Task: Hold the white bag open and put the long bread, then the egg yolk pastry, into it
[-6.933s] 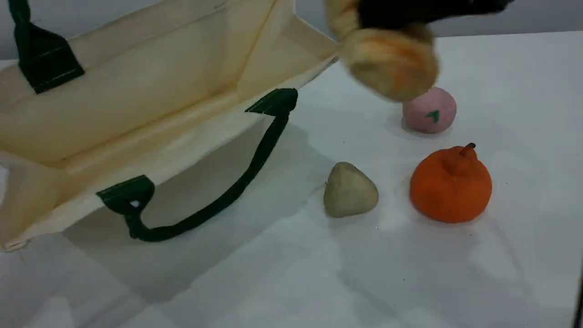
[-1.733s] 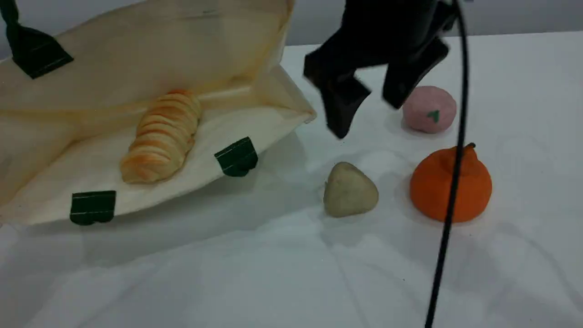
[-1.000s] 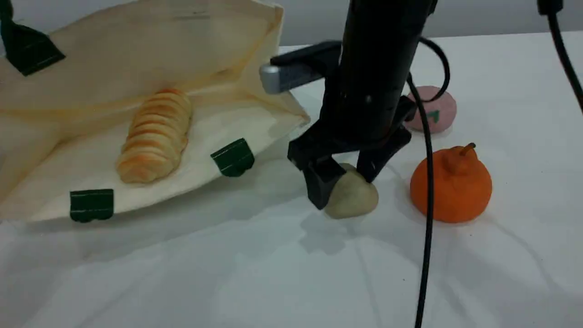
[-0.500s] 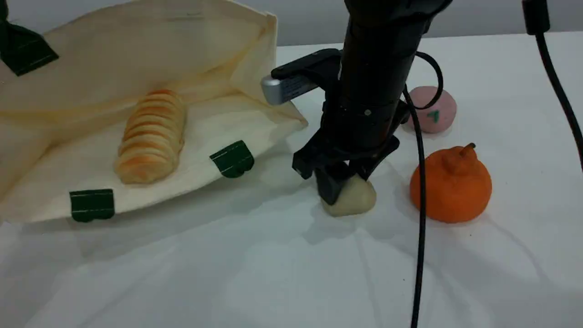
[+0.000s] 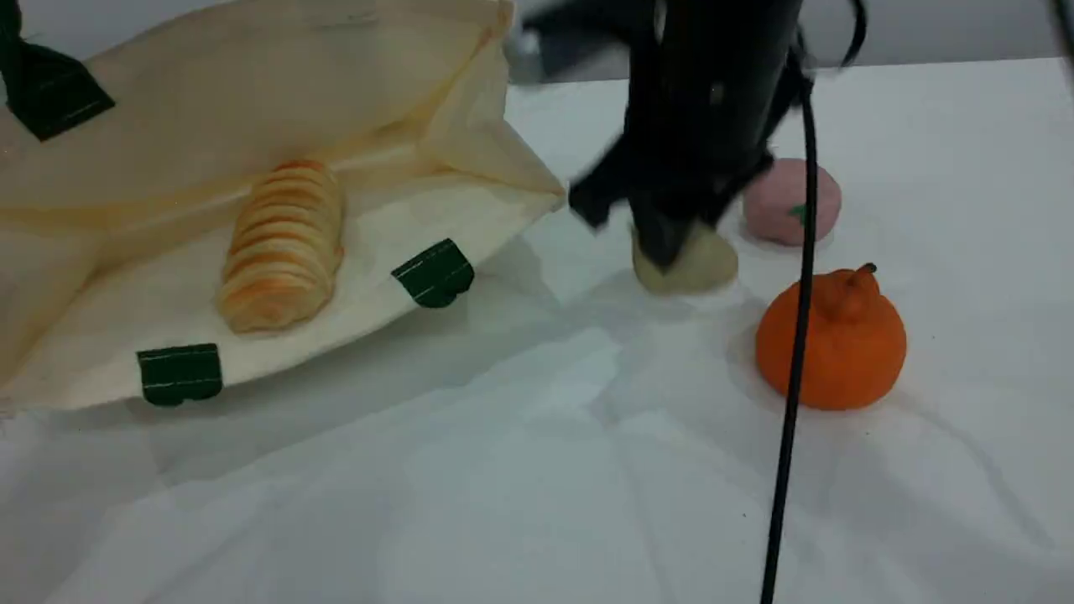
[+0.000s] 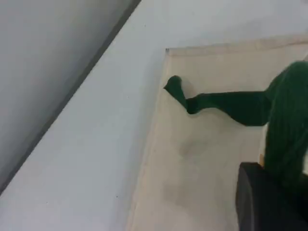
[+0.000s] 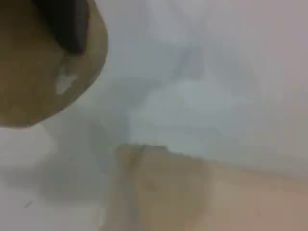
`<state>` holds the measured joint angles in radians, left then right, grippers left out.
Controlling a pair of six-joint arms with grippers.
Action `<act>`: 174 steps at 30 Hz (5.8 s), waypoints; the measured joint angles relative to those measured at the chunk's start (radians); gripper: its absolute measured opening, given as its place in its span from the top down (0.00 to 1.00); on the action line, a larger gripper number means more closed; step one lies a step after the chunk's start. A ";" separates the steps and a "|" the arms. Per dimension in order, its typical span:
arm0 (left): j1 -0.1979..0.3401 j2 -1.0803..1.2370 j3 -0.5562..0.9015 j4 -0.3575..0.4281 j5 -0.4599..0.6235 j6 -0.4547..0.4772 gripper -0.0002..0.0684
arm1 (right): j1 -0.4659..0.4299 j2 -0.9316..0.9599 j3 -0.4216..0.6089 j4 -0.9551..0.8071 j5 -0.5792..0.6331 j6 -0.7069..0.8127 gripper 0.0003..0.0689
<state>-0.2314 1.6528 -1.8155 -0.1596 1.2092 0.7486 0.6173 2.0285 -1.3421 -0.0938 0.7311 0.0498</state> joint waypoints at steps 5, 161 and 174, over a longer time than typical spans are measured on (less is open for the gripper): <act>0.000 0.000 0.000 0.002 -0.007 0.001 0.88 | 0.004 -0.145 0.010 0.059 -0.013 -0.005 0.73; 0.000 -1.255 0.675 0.051 0.013 -0.562 0.18 | -0.229 -1.766 0.225 0.234 0.484 -0.103 0.17; 0.000 -1.630 1.030 0.052 0.012 -0.657 0.18 | -0.229 -1.808 0.632 0.211 0.374 -0.191 0.17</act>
<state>-0.2314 0.0229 -0.7859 -0.1078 1.2210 0.0912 0.3882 0.2201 -0.7104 0.1175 1.1056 -0.1411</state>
